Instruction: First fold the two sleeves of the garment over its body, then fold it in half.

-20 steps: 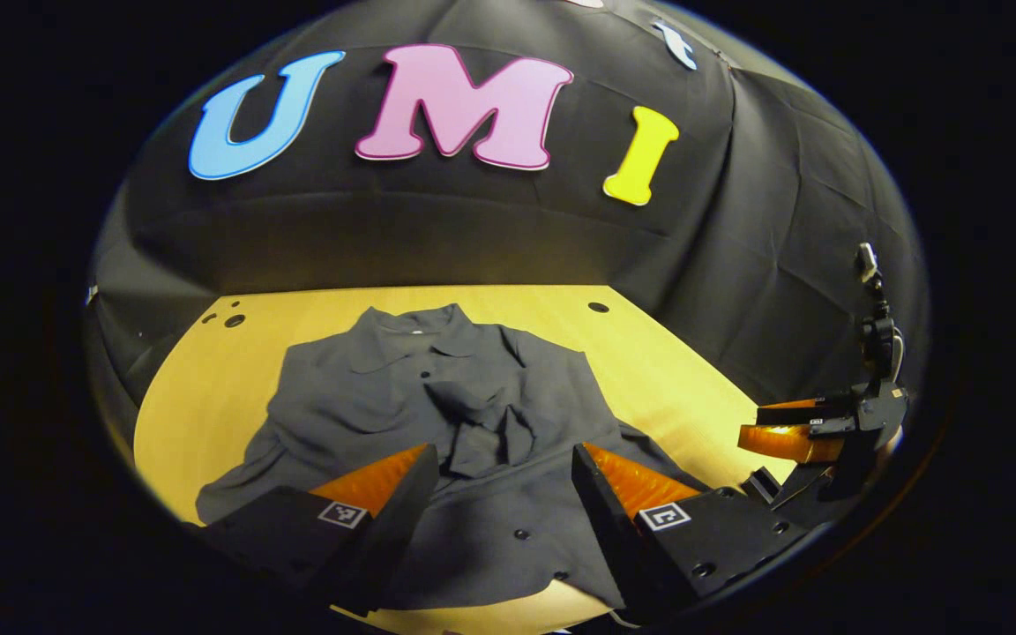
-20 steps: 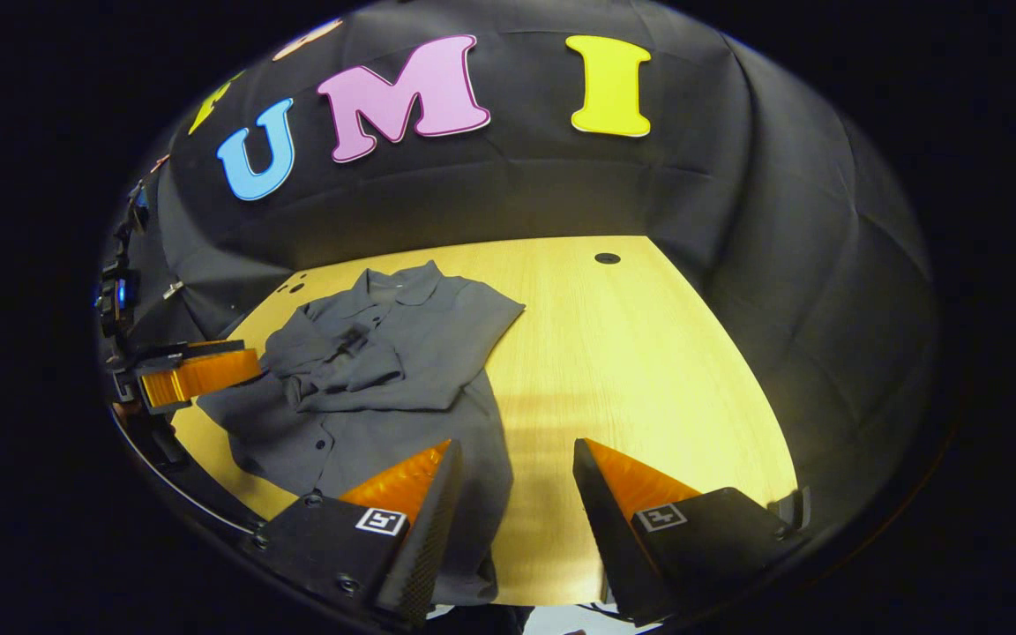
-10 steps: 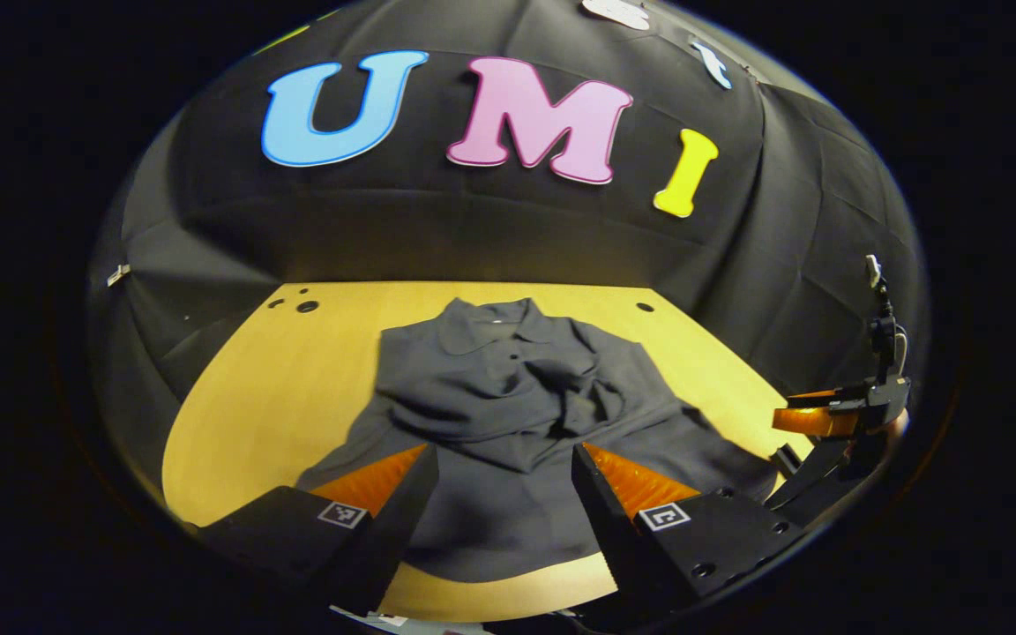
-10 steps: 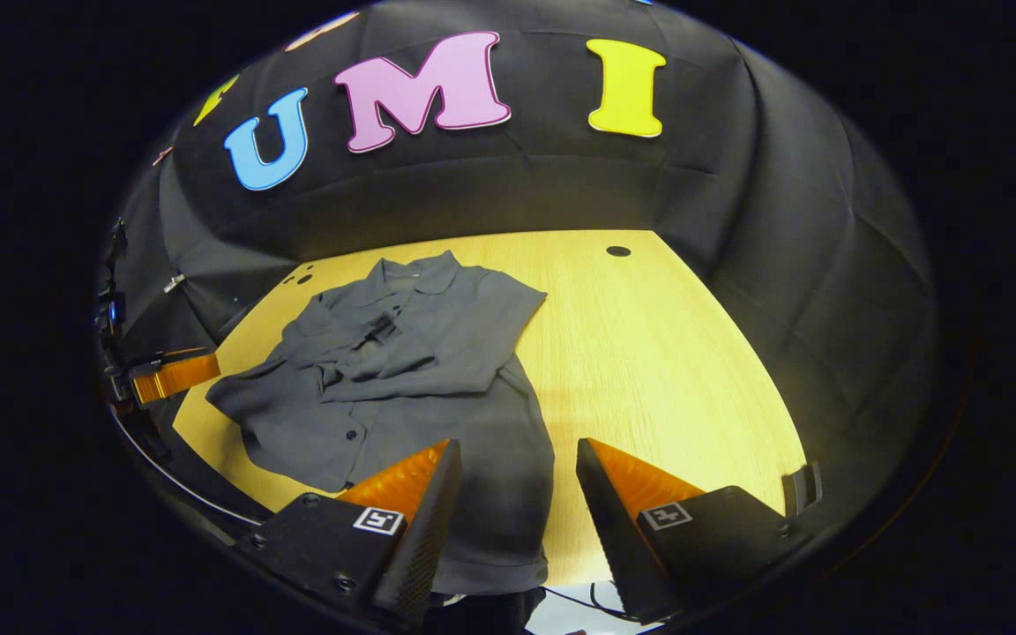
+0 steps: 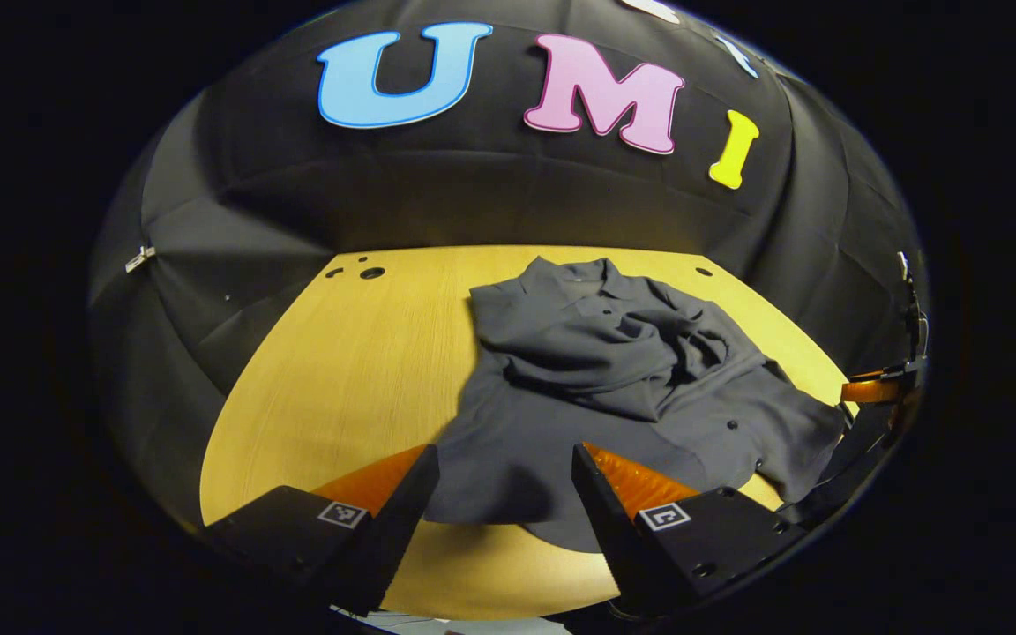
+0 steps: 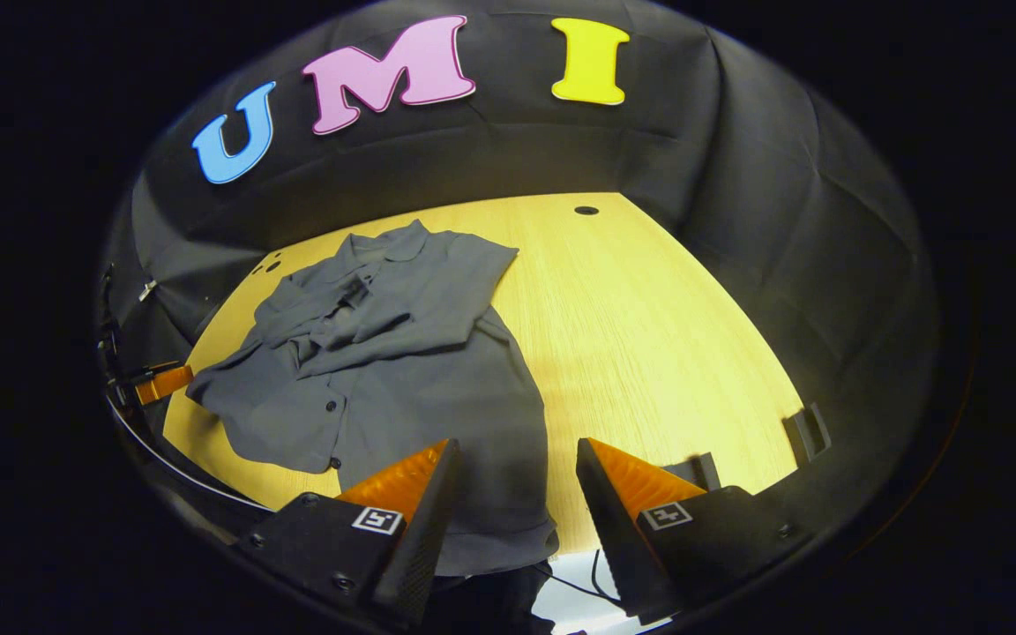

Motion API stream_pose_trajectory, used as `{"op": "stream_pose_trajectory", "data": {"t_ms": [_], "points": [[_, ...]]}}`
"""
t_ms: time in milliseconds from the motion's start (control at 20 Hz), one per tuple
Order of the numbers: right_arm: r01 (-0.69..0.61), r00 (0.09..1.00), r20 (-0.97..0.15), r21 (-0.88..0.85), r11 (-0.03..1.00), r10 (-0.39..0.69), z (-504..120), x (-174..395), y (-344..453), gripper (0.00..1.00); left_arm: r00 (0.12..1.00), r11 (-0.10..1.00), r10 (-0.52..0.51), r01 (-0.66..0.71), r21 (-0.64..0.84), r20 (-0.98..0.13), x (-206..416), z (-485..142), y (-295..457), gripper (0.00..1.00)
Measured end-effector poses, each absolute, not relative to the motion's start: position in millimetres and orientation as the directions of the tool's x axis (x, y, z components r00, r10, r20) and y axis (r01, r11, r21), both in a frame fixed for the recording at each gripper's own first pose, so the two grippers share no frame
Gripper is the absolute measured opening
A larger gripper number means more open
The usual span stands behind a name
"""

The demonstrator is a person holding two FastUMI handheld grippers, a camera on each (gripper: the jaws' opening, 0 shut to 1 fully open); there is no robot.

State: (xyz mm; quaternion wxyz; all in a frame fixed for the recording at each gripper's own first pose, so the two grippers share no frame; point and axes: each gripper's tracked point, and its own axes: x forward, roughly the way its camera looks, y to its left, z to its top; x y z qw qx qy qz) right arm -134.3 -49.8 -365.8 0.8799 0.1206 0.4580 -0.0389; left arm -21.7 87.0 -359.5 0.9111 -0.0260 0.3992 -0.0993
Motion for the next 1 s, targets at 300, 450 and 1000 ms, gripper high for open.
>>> {"op": "stream_pose_trajectory", "data": {"t_ms": [300,450,1000], "points": [[0.214,0.54,-0.839,0.213,0.954,0.066,-381,-152,-36,0.82,0.575,0.961,-0.271,0.215,-0.176,-0.772,-36,-400,99,0.96],[0.215,0.522,-0.848,0.233,0.948,0.09,-391,-154,-28,0.83,0.548,0.956,-0.284,0.225,-0.188,-0.787,-40,-413,98,0.96],[0.123,0.447,-0.88,0.235,0.964,0.157,-425,-150,-7,0.84,0.49,0.949,-0.293,0.251,-0.189,-0.821,-47,-431,68,0.96]]}}
